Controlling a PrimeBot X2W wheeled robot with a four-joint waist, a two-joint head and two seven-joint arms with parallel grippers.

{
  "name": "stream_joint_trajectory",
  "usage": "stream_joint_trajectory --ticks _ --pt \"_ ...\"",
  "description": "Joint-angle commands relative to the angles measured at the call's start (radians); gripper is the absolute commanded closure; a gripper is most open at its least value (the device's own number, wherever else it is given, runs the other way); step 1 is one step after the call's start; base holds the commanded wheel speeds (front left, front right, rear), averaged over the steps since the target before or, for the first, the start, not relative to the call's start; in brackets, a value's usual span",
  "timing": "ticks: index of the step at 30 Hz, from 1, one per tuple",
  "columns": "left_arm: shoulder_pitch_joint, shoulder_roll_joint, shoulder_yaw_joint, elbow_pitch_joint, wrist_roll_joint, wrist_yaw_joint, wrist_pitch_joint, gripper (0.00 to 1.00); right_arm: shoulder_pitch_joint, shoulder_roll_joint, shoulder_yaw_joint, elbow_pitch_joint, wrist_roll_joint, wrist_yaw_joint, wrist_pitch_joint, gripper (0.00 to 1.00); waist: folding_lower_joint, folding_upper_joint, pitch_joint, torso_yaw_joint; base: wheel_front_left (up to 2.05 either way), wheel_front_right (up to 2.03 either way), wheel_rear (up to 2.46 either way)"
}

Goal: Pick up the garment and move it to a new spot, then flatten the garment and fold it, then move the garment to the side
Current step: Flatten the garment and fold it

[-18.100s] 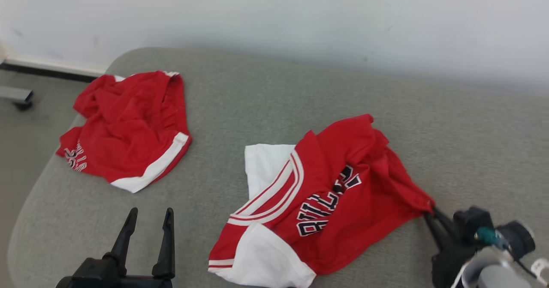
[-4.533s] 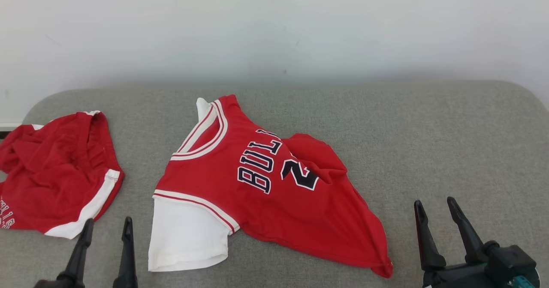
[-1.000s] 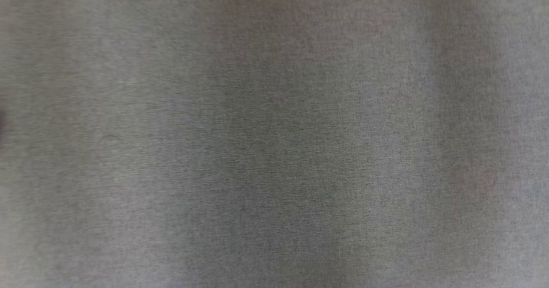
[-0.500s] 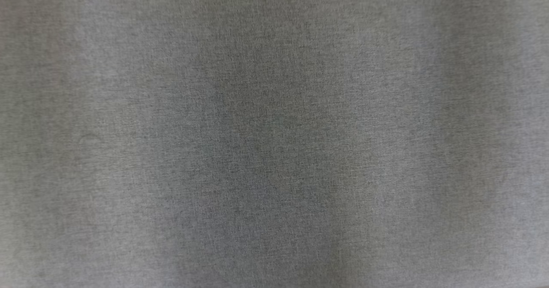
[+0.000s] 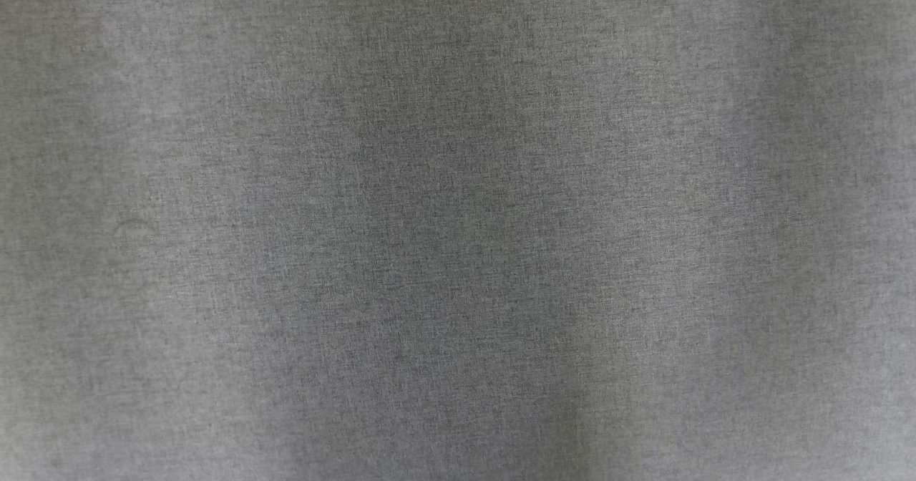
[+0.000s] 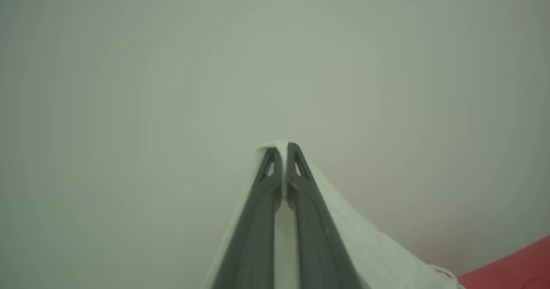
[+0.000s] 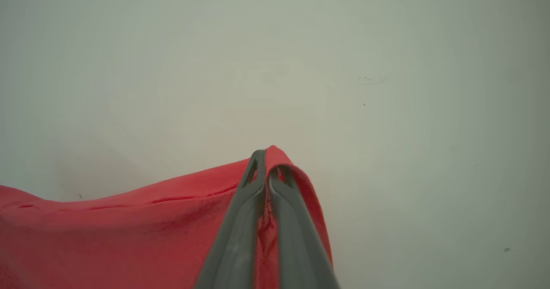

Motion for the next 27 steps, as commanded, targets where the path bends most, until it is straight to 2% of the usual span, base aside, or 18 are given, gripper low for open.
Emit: stream_joint_trajectory --ticks 1,5,11,13,14,15,18,20,24,27 --pt "-0.013 0.003 -0.008 0.006 -0.019 0.002 -0.011 1.0 -0.012 0.004 0.013 0.008 0.008 -0.002 -0.006 1.0 -0.0001 -0.0001 0.0 0.0 0.0 0.0 0.0" --pt "0.015 0.013 -0.021 0.017 -0.038 0.002 -0.026 1.0 -0.006 0.002 0.023 0.012 0.032 -0.002 -0.014 1.0 -0.0001 -0.0001 0.0 0.007 0.0 0.0 0.0" --pt "0.128 0.001 -0.043 -0.048 -0.077 0.002 -0.06 1.0 0.092 -0.027 0.069 -0.066 0.083 -0.002 -0.021 1.0 -0.0001 -0.0001 -0.024 0.031 0.0 0.0 0.0" --pt "0.207 0.013 -0.037 -0.1 -0.11 0.002 -0.068 1.0 0.157 -0.048 0.091 -0.116 0.116 -0.002 -0.024 1.0 -0.0001 -0.0001 -0.04 0.031 0.0 0.0 0.0" --pt "0.324 0.035 -0.042 -0.166 -0.139 0.002 -0.072 1.0 0.251 -0.072 0.115 -0.169 0.145 -0.002 -0.031 1.0 -0.0001 -0.0001 -0.068 0.035 0.0 0.0 0.0" --pt "0.388 0.047 -0.047 -0.205 -0.142 0.002 -0.072 1.0 0.309 -0.073 0.108 -0.193 0.194 -0.002 -0.032 1.0 -0.0001 -0.0001 -0.087 0.035 0.0 0.0 0.0" --pt "0.593 0.085 -0.035 -0.331 -0.138 0.004 -0.073 1.0 0.458 -0.109 0.141 -0.296 0.247 -0.002 -0.037 1.0 -0.0001 -0.0001 -0.142 0.034 0.0 0.0 0.0" --pt "0.733 0.112 -0.004 -0.443 -0.124 0.03 -0.074 1.0 0.562 -0.139 0.155 -0.363 0.27 -0.002 -0.042 1.0 -0.0001 -0.0001 -0.173 0.028 0.0 0.0 0.0" --pt "1.058 0.145 0.069 -0.679 -0.11 0.114 -0.073 1.0 0.773 -0.182 0.168 -0.494 0.311 -0.002 -0.047 1.0 -0.0001 -0.0001 -0.227 0.016 0.0 0.0 0.0" --pt "1.305 0.126 0.142 -0.857 -0.138 0.177 -0.073 1.0 0.928 -0.224 0.16 -0.577 0.33 -0.002 -0.049 1.0 -0.0001 -0.0001 -0.271 0.012 0.0 0.0 0.0"
